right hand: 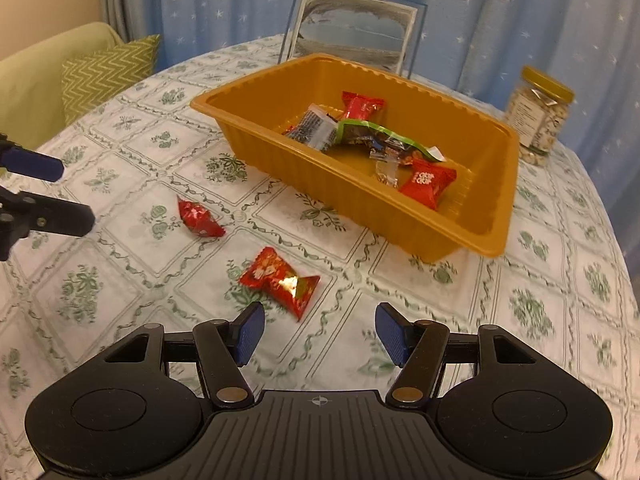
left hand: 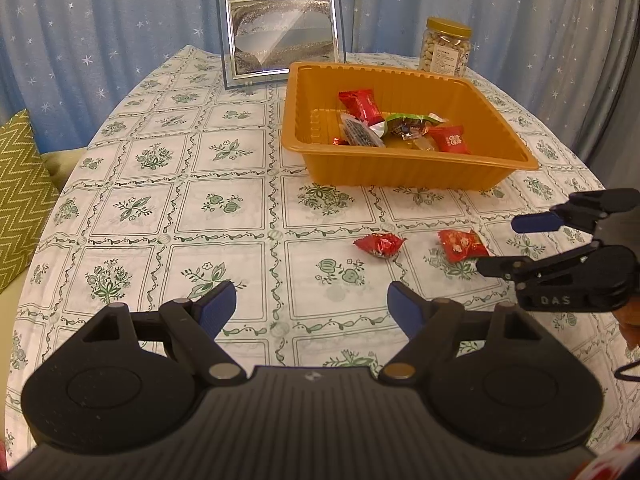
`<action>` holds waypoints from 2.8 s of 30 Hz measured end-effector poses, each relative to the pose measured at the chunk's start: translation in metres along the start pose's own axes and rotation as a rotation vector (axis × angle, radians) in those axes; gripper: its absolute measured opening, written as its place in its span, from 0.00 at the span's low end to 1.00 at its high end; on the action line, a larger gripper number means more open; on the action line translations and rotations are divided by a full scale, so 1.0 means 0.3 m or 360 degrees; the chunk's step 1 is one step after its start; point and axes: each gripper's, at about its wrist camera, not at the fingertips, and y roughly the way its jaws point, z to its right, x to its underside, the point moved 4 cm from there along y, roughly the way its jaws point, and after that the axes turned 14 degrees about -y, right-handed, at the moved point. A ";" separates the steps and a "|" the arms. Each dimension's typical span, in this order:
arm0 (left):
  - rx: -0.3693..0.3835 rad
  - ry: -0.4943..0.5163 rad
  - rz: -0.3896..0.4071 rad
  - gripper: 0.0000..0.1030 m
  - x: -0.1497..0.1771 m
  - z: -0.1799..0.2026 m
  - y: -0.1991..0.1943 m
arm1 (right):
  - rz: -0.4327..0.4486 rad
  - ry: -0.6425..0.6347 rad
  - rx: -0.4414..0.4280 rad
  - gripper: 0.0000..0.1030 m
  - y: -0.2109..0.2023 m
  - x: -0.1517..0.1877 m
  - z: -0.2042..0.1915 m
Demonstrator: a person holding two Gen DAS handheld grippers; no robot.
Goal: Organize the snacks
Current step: 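Grasp the red candy with the right tool while the left tool approaches the other red candy, then grasp the small red candy with the left tool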
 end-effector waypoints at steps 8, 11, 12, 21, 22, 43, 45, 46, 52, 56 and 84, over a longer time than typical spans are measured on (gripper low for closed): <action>-0.0001 -0.0013 -0.0012 0.79 0.008 -0.010 0.012 | 0.0014 -0.0009 -0.0004 0.61 0.064 -0.037 0.014; -0.0001 -0.0018 -0.0015 0.79 0.009 -0.012 0.015 | 0.0036 0.0064 -0.0041 0.52 0.081 -0.052 0.024; -0.0001 -0.0019 -0.0016 0.79 0.010 -0.012 0.015 | 0.0040 0.0100 -0.0054 0.48 0.086 -0.055 0.027; 0.0005 -0.0031 -0.0020 0.79 0.010 -0.012 0.027 | 0.0100 0.0216 -0.0050 0.36 0.070 -0.037 0.013; 0.0007 -0.0032 -0.0019 0.79 0.010 -0.010 0.029 | 0.0104 0.0213 -0.0053 0.31 0.069 -0.038 0.010; 0.0101 0.0286 0.0019 0.59 -0.015 0.170 0.189 | 0.0140 0.0612 0.0035 0.20 -0.098 0.065 0.031; 0.0095 0.0329 0.0022 0.53 -0.014 0.182 0.207 | 0.0137 0.0617 0.0038 0.20 -0.101 0.073 0.029; 0.0090 0.0345 0.0026 0.49 -0.014 0.187 0.215 | 0.0135 0.0622 0.0038 0.20 -0.102 0.076 0.029; 0.0091 0.0387 0.0039 0.25 -0.018 0.198 0.242 | 0.0128 0.0640 0.0036 0.20 -0.097 0.081 0.031; 0.0102 0.0376 0.0058 0.21 -0.015 0.195 0.223 | 0.0126 0.0648 0.0043 0.20 -0.099 0.081 0.032; 0.0132 -0.0006 0.0098 0.21 0.078 0.130 -0.202 | 0.0100 0.0822 0.0132 0.20 -0.368 0.103 -0.082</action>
